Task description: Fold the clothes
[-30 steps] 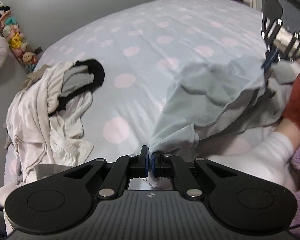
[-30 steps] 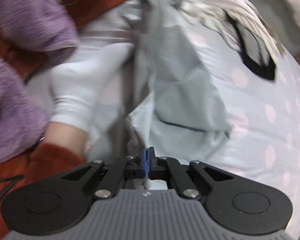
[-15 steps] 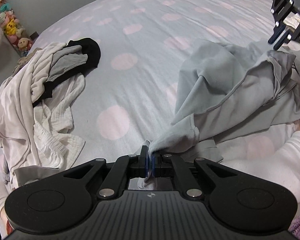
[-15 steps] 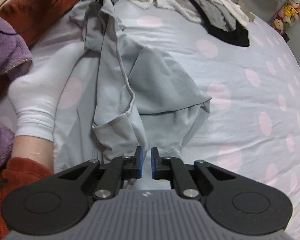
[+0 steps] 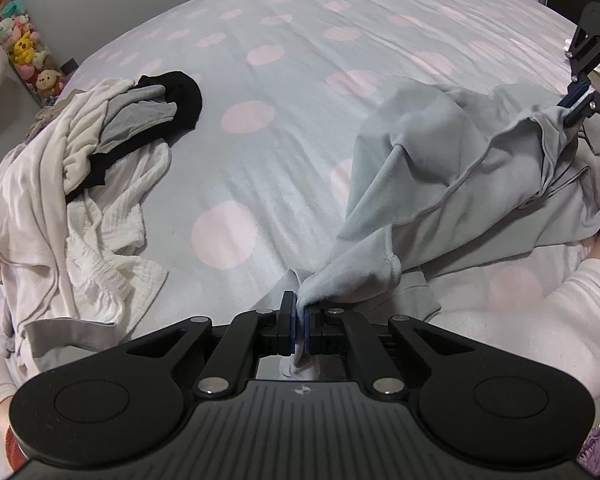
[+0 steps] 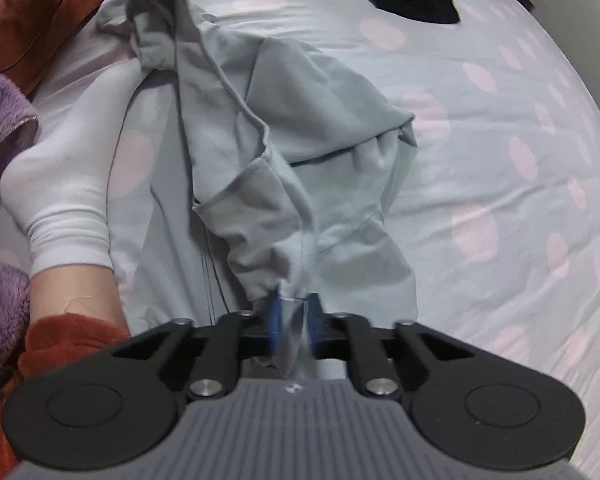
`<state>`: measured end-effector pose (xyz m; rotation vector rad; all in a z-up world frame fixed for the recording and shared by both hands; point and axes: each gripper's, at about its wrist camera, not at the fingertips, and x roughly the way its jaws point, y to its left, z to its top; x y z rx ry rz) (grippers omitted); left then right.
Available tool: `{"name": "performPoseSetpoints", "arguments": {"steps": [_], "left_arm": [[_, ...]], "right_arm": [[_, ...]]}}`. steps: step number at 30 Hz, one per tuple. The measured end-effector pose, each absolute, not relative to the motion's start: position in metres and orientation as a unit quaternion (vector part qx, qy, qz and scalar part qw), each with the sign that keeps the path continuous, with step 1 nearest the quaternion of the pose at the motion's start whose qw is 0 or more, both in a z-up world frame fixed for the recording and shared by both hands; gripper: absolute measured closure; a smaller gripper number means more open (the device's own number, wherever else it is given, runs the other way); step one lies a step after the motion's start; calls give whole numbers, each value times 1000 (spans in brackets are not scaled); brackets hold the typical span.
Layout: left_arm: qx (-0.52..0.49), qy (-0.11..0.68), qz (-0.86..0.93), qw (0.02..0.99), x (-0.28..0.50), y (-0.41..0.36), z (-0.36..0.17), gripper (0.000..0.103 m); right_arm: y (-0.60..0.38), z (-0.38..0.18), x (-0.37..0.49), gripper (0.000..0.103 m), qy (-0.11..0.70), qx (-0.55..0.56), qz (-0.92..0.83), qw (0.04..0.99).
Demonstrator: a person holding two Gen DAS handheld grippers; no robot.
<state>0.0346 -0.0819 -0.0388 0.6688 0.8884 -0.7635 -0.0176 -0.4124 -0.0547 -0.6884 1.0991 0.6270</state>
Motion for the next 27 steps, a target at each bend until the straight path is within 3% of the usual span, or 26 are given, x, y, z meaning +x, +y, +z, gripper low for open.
{"name": "performPoseSetpoints", "arguments": {"steps": [7, 14, 19, 20, 22, 27], "left_arm": [[315, 408, -350, 782, 29, -77, -35, 101], [322, 408, -369, 771, 19, -83, -39, 101], [325, 406, -373, 768, 15, -85, -39, 101], [325, 407, -372, 768, 14, -85, -40, 101], [324, 408, -372, 769, 13, -85, -40, 101], [321, 408, -372, 770, 11, -84, -39, 101]], "right_arm": [[-444, -43, -36, 102, 493, -359, 251, 752], [-444, -58, -50, 102, 496, -348, 260, 752], [-424, -46, -69, 95, 446, -403, 291, 744], [-417, -44, -75, 90, 431, -420, 302, 739], [-403, -44, -84, 71, 409, -450, 326, 724], [-375, -66, -92, 67, 384, -516, 352, 680]]}}
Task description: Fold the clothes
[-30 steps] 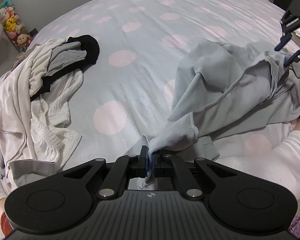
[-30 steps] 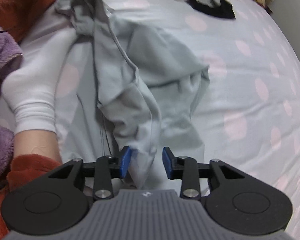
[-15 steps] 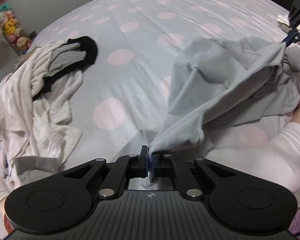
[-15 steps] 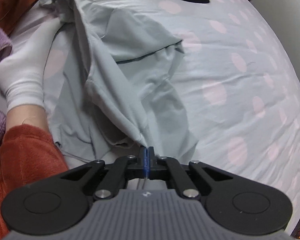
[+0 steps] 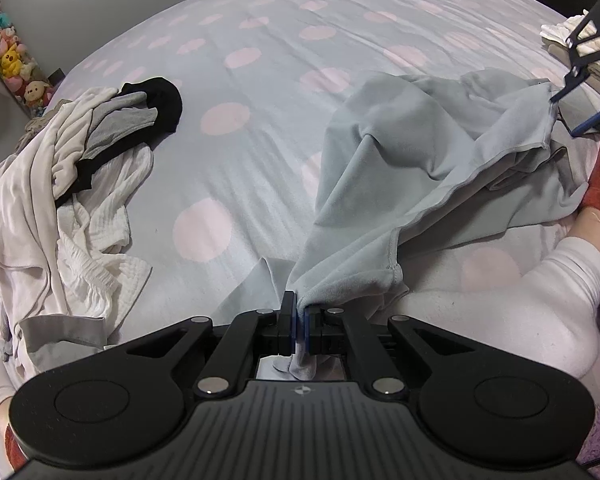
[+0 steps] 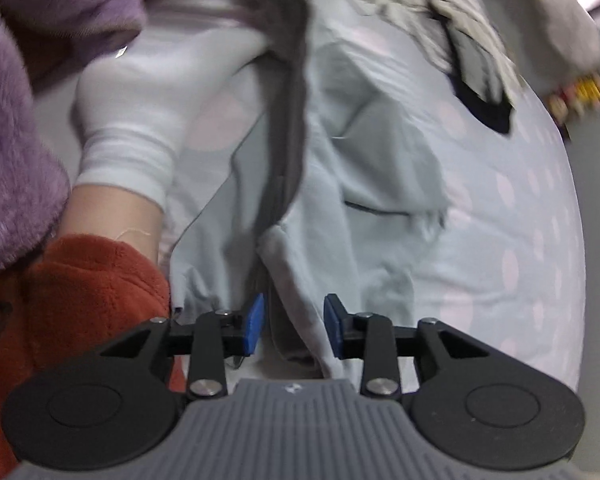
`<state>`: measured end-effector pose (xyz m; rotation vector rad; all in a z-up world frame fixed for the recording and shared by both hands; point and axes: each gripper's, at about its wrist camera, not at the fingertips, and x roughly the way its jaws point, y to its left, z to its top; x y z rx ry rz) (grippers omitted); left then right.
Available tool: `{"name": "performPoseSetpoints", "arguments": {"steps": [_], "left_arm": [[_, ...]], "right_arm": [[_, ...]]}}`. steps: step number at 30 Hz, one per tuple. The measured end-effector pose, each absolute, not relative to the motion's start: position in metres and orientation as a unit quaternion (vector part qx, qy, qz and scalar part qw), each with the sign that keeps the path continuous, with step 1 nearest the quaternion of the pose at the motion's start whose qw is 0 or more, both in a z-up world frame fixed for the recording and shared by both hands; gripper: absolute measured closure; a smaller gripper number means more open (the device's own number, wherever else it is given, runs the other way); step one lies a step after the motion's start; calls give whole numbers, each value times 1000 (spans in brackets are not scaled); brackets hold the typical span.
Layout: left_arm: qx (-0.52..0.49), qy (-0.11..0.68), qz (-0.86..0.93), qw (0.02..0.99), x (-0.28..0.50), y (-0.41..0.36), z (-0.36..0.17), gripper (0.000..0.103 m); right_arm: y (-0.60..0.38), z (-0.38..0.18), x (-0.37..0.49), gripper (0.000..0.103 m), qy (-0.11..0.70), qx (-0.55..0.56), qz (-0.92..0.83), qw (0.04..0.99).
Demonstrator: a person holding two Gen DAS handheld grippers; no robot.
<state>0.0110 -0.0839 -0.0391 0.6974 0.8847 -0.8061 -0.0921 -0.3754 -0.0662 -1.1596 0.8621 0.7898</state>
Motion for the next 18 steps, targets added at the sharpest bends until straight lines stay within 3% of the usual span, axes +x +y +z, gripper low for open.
{"name": "performPoseSetpoints", "arguments": {"steps": [10, 14, 18], "left_arm": [[316, 409, -373, 771, 11, -81, -39, 101], [314, 411, -373, 771, 12, -80, -41, 101], [313, 411, -373, 771, 11, -81, -40, 101]], "right_arm": [[-357, -90, -67, 67, 388, -574, 354, 628], [-355, -97, -66, 71, 393, -580, 356, 618], [-354, -101, -61, 84, 400, -571, 345, 629]]}}
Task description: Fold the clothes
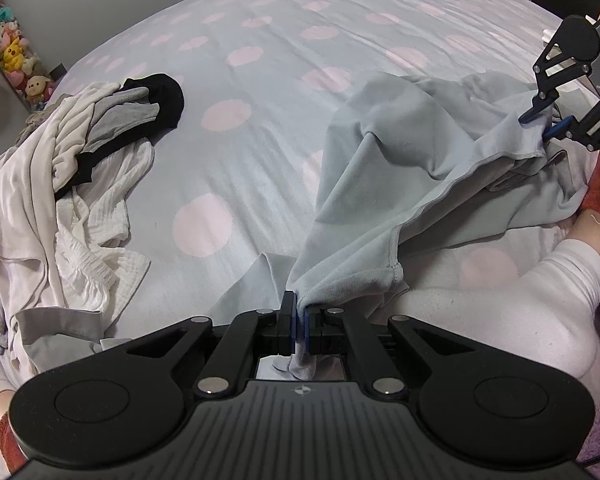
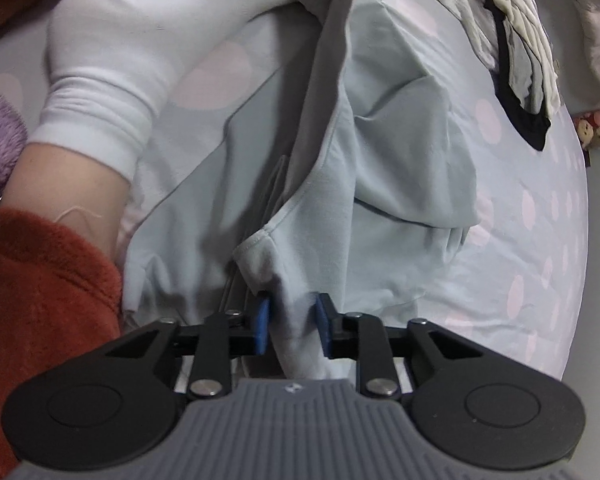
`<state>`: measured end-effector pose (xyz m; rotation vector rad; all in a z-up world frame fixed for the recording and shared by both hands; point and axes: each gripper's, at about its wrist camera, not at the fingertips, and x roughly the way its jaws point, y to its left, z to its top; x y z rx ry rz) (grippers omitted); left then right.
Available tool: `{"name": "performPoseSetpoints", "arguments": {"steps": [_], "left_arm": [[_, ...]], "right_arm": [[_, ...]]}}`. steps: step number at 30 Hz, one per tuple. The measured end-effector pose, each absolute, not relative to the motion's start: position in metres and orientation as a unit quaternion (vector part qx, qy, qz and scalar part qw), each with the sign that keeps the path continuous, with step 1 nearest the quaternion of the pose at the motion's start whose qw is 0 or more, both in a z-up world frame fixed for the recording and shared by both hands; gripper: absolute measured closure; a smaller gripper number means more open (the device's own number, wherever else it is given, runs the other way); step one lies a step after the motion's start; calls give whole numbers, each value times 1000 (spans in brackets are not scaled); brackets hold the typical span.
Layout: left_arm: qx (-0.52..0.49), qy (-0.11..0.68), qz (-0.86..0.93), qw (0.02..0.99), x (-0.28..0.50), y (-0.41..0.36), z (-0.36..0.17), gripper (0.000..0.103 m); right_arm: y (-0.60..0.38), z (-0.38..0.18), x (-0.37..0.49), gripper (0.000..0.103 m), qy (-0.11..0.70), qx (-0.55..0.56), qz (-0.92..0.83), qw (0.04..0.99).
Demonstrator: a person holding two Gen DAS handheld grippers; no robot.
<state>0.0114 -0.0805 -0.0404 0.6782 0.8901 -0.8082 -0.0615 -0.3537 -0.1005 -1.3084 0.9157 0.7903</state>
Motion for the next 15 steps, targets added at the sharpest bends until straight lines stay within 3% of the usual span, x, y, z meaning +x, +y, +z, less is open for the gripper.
{"name": "performPoseSetpoints", "arguments": {"steps": [3, 7, 15], "left_arm": [[313, 410, -373, 772, 11, -81, -40, 101], [312, 411, -371, 773, 11, -80, -38, 101], [303, 405, -374, 778, 9, -75, -36, 101]], "right_arm": [[-352, -103, -57, 85, 398, -567, 333, 640], [-351, -103, -56, 97, 392, -565, 327, 648], [-365, -75, -92, 98, 339, -587, 310, 666]]}}
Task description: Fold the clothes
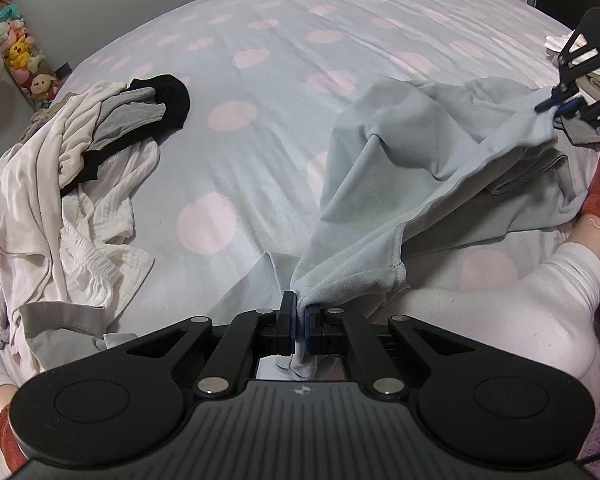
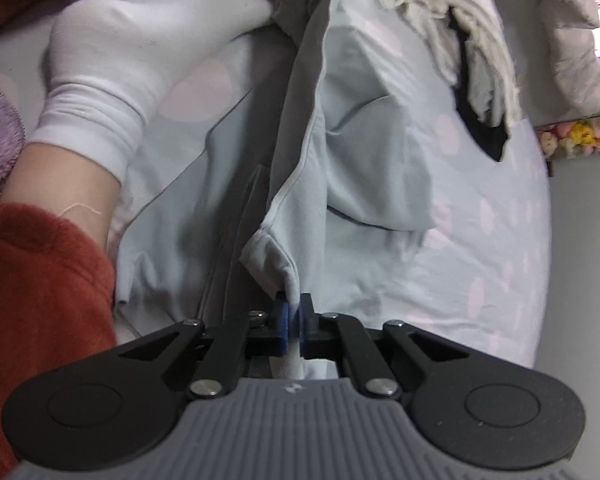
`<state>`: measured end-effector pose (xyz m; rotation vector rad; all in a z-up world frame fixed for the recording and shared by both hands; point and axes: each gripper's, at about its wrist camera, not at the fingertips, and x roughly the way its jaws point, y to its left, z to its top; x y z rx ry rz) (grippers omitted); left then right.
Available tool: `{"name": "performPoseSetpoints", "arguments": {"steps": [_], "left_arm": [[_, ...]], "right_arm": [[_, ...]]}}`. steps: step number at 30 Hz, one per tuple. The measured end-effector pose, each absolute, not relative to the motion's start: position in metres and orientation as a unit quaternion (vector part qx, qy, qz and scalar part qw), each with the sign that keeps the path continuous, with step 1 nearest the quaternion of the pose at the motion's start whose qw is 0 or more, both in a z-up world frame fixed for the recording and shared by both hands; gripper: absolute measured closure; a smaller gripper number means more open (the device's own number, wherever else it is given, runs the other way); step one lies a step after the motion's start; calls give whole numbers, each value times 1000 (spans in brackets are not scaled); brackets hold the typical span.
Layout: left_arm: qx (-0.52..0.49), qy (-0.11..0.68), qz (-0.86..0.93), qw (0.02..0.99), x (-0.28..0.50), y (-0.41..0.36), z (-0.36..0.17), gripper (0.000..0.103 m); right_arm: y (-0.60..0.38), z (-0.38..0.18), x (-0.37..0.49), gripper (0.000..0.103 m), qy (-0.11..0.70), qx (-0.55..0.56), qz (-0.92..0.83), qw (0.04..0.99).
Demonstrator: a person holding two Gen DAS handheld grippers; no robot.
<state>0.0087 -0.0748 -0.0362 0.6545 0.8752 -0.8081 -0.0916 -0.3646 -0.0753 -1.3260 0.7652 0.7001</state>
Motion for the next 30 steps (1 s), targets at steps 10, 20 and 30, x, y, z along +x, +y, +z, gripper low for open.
{"name": "performPoseSetpoints", "arguments": {"steps": [10, 20, 30], "left_arm": [[250, 361, -380, 815, -9, -74, 2, 101], [140, 229, -346, 899, -15, -75, 91, 101], [61, 59, -335, 938, -30, -56, 208, 102]], "right_arm": [[-382, -19, -88, 98, 269, -525, 161, 792], [-402, 79, -87, 99, 156, -468, 17, 870], [-389, 200, -117, 99, 8, -472, -72, 879]]}}
